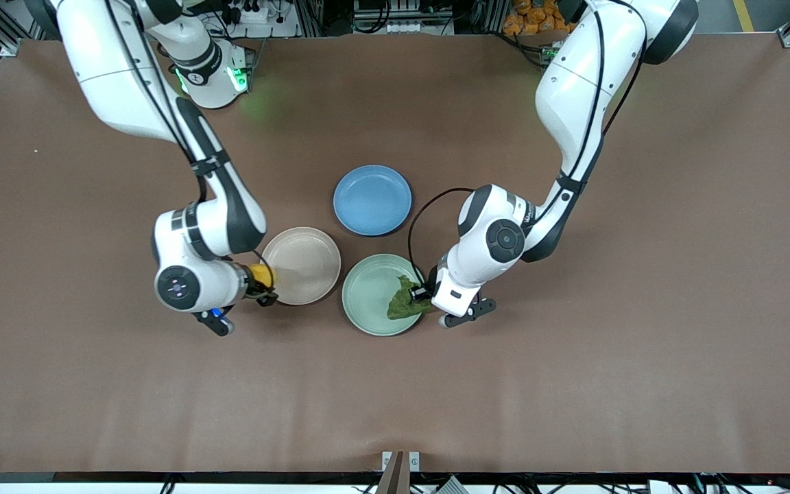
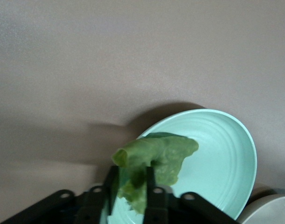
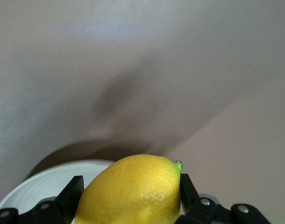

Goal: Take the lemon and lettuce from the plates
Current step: 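Lift the lemon off the beige plate while the left gripper lifts the lettuce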

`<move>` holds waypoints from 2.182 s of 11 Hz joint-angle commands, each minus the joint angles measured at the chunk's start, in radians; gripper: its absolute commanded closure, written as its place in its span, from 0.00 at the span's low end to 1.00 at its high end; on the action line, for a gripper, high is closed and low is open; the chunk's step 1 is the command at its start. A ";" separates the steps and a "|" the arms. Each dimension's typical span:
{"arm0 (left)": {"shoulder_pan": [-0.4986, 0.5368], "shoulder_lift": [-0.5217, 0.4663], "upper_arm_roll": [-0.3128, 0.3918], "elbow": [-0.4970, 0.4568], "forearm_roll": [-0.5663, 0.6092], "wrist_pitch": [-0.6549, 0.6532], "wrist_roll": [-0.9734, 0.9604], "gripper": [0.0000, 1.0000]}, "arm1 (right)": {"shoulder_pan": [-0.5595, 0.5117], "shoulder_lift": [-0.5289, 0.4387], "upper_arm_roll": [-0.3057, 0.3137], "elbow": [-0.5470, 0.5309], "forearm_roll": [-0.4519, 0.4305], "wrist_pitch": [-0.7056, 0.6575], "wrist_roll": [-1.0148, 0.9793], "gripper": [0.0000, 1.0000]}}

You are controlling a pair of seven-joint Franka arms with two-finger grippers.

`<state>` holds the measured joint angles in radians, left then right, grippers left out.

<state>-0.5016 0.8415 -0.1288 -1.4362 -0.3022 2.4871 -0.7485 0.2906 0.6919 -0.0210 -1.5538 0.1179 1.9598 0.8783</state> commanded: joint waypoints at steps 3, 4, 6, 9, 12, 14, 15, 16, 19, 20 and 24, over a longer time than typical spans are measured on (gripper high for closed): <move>-0.009 0.008 0.009 0.022 -0.018 0.006 -0.014 1.00 | -0.065 -0.003 0.007 0.005 -0.017 -0.048 -0.133 0.80; -0.009 0.005 0.009 0.022 -0.017 0.004 -0.014 1.00 | -0.077 -0.003 -0.006 0.003 -0.023 -0.055 -0.162 0.79; -0.009 0.002 0.009 0.022 -0.014 0.000 -0.014 1.00 | -0.105 -0.005 -0.007 0.006 -0.023 -0.073 -0.218 0.79; 0.000 -0.028 0.015 0.022 0.064 -0.058 -0.009 1.00 | -0.157 -0.003 -0.007 0.001 -0.023 -0.084 -0.312 0.77; 0.020 -0.062 0.018 0.022 0.074 -0.140 -0.005 1.00 | -0.215 -0.003 -0.008 -0.002 -0.066 -0.085 -0.433 0.77; 0.038 -0.093 0.017 0.020 0.116 -0.174 0.001 1.00 | -0.283 -0.002 -0.007 0.000 -0.095 -0.085 -0.565 0.77; 0.055 -0.108 0.017 0.020 0.132 -0.222 0.014 1.00 | -0.312 0.001 -0.007 0.000 -0.096 -0.081 -0.631 0.77; 0.063 -0.134 0.018 0.019 0.136 -0.261 0.030 1.00 | -0.335 0.006 -0.008 0.000 -0.103 -0.078 -0.674 0.77; 0.107 -0.211 0.017 0.013 0.173 -0.422 0.060 1.00 | -0.378 0.017 -0.007 -0.002 -0.127 -0.050 -0.745 0.77; 0.123 -0.229 0.017 0.013 0.175 -0.463 0.076 1.00 | -0.377 0.017 -0.007 -0.003 -0.124 -0.048 -0.743 0.76; 0.175 -0.294 0.014 0.002 0.221 -0.588 0.100 1.00 | -0.377 0.048 -0.005 -0.002 -0.112 -0.028 -0.733 0.39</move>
<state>-0.3538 0.6068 -0.1082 -1.3982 -0.1406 1.9636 -0.6720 -0.0773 0.7272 -0.0362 -1.5634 0.0133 1.9201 0.1446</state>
